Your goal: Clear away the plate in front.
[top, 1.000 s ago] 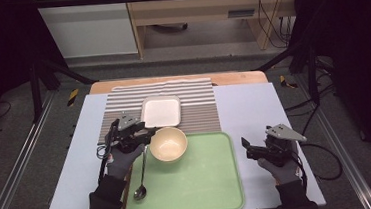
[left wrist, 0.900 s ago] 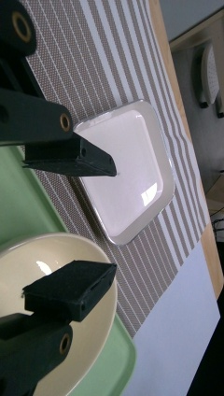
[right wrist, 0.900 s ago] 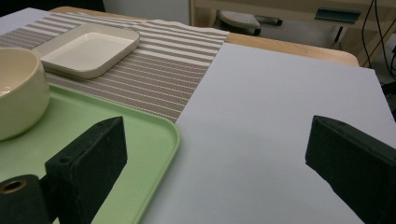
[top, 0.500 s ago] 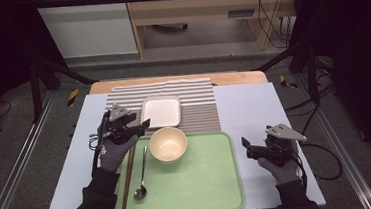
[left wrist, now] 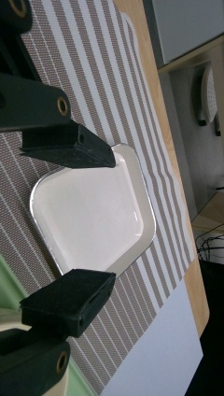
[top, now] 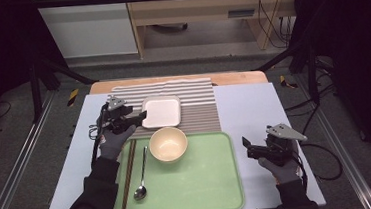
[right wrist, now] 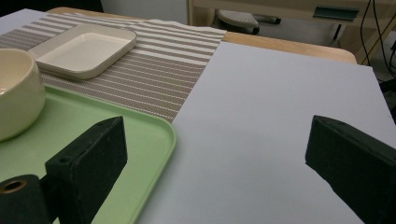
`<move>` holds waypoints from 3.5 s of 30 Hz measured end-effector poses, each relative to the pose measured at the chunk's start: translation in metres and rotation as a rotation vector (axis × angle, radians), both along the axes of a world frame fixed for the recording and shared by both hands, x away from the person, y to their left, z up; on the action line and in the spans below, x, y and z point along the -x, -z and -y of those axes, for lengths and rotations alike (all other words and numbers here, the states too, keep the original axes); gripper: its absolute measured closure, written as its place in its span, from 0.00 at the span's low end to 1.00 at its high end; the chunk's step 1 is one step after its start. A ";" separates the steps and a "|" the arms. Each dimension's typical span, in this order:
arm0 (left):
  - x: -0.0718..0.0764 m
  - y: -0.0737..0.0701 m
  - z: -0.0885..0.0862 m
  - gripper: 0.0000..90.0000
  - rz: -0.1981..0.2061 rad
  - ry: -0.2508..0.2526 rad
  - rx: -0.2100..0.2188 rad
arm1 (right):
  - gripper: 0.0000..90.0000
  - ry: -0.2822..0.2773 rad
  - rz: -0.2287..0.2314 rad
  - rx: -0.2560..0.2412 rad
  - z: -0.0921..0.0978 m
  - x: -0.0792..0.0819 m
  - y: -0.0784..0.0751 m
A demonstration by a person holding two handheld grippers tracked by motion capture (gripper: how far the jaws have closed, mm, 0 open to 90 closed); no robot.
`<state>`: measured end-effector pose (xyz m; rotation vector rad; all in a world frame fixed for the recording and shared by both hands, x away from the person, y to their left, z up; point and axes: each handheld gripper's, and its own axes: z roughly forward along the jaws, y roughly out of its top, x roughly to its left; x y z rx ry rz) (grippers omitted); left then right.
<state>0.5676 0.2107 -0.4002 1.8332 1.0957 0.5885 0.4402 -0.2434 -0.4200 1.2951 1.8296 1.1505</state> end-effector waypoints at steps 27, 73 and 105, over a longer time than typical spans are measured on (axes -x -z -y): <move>-0.051 0.030 0.003 0.48 -0.073 -0.044 -0.070 | 0.06 -0.011 -0.004 -0.002 0.001 0.000 0.002; -0.064 0.069 0.010 0.87 -0.265 -0.136 -0.120 | 0.06 -0.013 -0.007 0.003 -0.001 0.000 0.002; -0.048 0.034 0.011 0.98 -0.140 -0.181 -0.039 | 0.06 -0.008 -0.006 0.001 0.001 0.000 0.002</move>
